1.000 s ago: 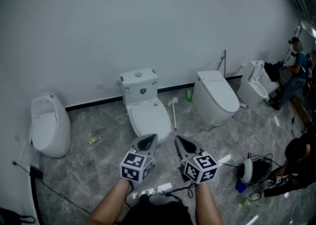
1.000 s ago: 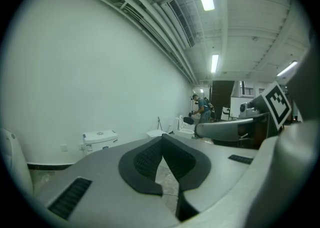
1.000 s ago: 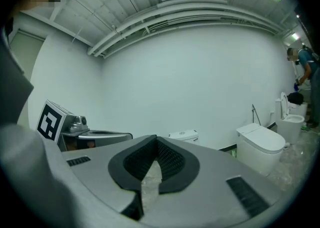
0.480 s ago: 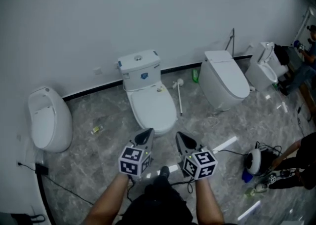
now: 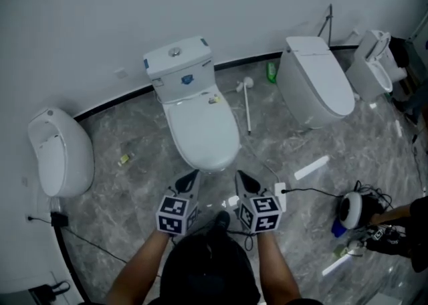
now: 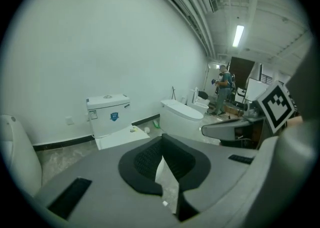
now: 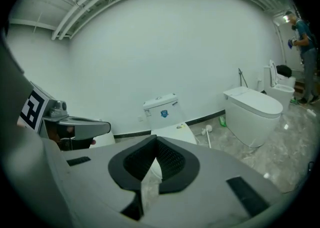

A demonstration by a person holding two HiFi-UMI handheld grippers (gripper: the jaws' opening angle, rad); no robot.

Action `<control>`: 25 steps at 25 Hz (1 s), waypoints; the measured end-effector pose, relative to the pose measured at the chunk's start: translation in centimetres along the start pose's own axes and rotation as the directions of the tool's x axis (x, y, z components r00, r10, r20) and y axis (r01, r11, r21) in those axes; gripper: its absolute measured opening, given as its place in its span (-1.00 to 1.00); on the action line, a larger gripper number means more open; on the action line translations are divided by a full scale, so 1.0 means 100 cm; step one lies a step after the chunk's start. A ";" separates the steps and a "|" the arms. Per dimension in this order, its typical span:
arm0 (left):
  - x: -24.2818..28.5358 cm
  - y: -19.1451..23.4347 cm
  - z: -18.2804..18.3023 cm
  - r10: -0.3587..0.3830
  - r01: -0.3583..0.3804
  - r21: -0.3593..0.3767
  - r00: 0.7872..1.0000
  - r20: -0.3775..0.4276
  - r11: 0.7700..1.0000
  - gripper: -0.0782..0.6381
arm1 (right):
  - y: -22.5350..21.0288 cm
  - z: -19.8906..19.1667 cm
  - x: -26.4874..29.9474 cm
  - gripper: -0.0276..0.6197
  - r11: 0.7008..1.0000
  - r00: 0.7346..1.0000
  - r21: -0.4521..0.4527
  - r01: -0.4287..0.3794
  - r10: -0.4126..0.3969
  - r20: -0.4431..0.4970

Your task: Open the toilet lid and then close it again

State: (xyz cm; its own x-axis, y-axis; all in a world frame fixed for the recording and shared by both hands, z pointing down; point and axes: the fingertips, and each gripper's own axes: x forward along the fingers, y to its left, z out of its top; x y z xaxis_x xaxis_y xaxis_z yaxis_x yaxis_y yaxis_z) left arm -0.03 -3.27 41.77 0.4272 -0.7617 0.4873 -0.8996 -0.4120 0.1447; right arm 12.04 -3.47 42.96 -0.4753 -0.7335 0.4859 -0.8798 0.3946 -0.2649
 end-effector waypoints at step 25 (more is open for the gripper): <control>0.207 0.118 -0.216 -0.125 0.155 0.074 0.941 -0.315 0.985 -0.76 | -0.092 -0.230 0.221 -0.17 0.783 0.969 0.572 0.247 -0.203 -0.140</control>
State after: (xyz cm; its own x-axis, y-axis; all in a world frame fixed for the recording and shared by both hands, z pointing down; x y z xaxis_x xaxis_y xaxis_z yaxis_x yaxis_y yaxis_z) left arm -3.74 -13.11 72.21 0.4855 -0.5079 0.7115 -0.8131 -0.5613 0.1542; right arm 9.61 -10.60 75.25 -0.2820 -0.7136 0.6413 -0.8044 -0.1885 -0.5634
